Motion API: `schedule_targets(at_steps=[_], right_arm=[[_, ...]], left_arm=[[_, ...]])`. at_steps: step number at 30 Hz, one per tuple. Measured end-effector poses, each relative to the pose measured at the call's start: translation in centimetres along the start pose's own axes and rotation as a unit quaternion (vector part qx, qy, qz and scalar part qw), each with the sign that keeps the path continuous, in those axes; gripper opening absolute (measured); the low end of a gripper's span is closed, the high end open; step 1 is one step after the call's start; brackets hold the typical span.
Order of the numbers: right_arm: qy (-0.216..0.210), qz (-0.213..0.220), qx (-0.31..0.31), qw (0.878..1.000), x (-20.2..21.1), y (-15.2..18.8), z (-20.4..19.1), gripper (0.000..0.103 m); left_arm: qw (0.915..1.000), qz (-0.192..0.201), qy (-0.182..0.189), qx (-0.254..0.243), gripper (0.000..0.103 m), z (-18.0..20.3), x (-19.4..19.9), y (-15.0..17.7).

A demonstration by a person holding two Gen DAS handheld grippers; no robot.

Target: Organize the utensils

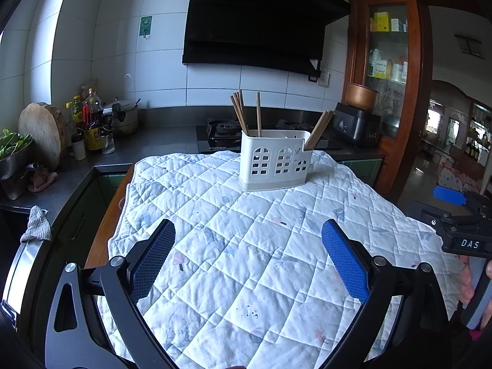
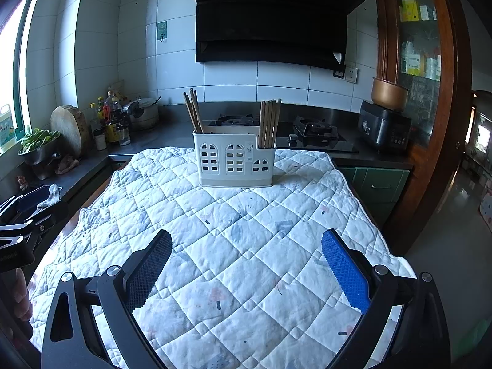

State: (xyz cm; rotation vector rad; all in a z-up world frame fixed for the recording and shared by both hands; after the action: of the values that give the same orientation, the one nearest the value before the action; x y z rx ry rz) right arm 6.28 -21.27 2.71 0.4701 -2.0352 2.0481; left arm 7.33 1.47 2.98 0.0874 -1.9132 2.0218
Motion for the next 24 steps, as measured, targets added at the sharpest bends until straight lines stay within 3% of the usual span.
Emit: schedule_targets(at_steps=[24], right_arm=[[-0.003, 0.002, -0.002, 1.0, 0.17, -0.19, 0.04, 0.095]], left_arm=[[1.0, -0.001, 0.002, -0.001, 0.096, 0.01, 0.1, -0.05]])
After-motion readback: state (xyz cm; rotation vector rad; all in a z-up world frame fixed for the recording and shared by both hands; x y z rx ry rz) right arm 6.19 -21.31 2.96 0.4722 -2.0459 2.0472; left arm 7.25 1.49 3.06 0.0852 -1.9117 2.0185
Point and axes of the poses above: each gripper's, at about its wrist camera, not at the fingertips, and x roughly against the way its jaws point, z to its right, y to its underside, the point moved 5 cm from there along -x, roughly the way its jaws point, and after that the axes turned 10 degrees about z, right-handed, at the moved point
